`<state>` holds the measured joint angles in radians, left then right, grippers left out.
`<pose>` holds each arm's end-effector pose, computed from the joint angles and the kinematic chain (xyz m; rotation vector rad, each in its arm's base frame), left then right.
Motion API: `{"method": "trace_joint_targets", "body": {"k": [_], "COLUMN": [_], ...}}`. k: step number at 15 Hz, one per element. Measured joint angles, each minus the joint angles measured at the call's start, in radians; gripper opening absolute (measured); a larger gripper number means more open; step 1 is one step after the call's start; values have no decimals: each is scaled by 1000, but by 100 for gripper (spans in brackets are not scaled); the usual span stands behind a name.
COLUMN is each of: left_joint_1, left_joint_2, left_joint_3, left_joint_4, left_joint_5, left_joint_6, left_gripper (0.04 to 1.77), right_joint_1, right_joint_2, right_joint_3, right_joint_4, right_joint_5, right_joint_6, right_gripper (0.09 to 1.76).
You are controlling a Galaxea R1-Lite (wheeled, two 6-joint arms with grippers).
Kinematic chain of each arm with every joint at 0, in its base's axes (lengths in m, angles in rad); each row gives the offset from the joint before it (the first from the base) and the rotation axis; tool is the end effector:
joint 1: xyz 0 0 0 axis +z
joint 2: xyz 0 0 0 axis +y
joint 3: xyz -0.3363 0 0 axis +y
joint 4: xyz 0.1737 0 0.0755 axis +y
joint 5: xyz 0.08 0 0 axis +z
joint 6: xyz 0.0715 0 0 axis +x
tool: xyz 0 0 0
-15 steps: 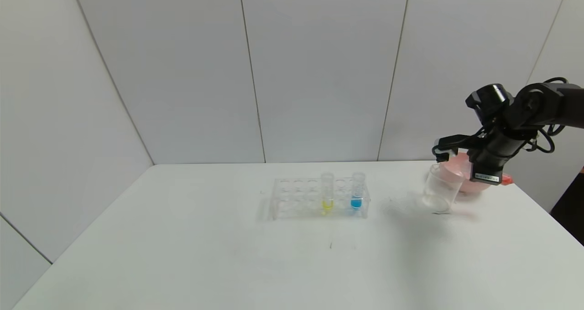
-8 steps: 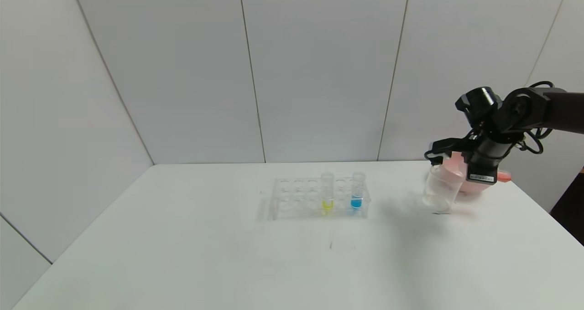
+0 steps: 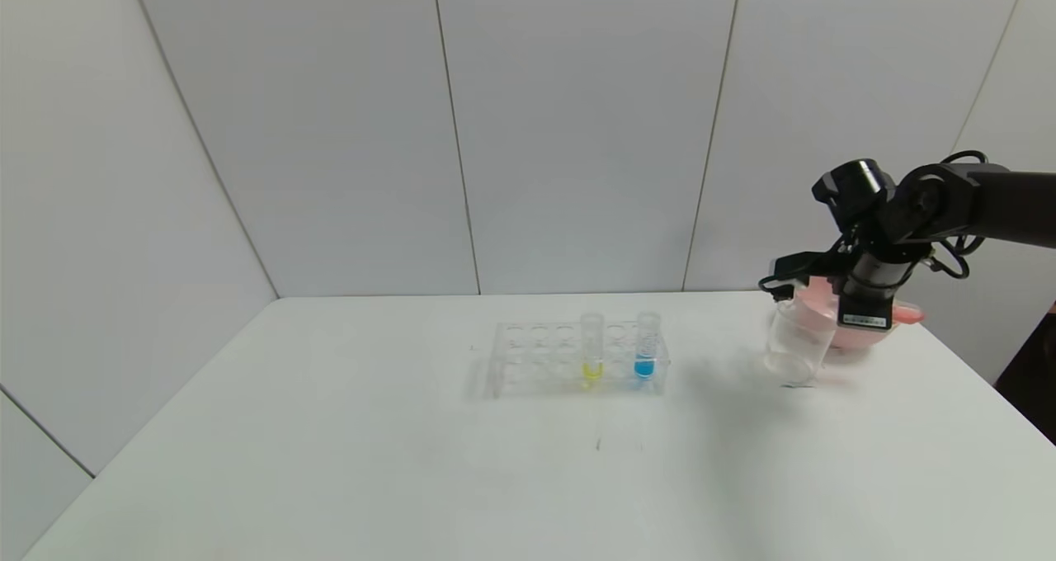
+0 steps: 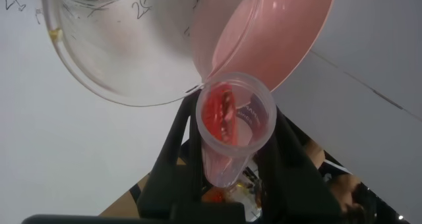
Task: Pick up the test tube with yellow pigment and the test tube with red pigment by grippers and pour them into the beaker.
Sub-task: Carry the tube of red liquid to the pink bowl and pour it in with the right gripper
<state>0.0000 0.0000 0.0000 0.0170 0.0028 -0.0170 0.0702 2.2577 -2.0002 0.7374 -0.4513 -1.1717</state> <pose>-0.0111 0.0002 0.0729 -0.0170 0.0170 0.0029 0.4801 0.0025 0.1677 -1.3162 1.0814 0.2640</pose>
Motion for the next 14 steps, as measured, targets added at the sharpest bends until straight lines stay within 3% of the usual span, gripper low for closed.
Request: {"method": "trace_joint_targets", "body": {"k": [4,14], "left_joint_1": [0,0], "left_joint_2": [0,0], "left_joint_3": [0,0], "left_joint_4": [0,0], "left_joint_5": [0,0], "left_joint_6": [0,0], "left_gripper": [172,172], "right_joint_1": [7,21], "right_joint_2": [0,16], "right_joint_3": [0,0], "right_joint_4": [-19,-39], "right_joint_5": [-67,-97], "right_joint_6": [-41,-59], "right_gripper": [54,54]}}
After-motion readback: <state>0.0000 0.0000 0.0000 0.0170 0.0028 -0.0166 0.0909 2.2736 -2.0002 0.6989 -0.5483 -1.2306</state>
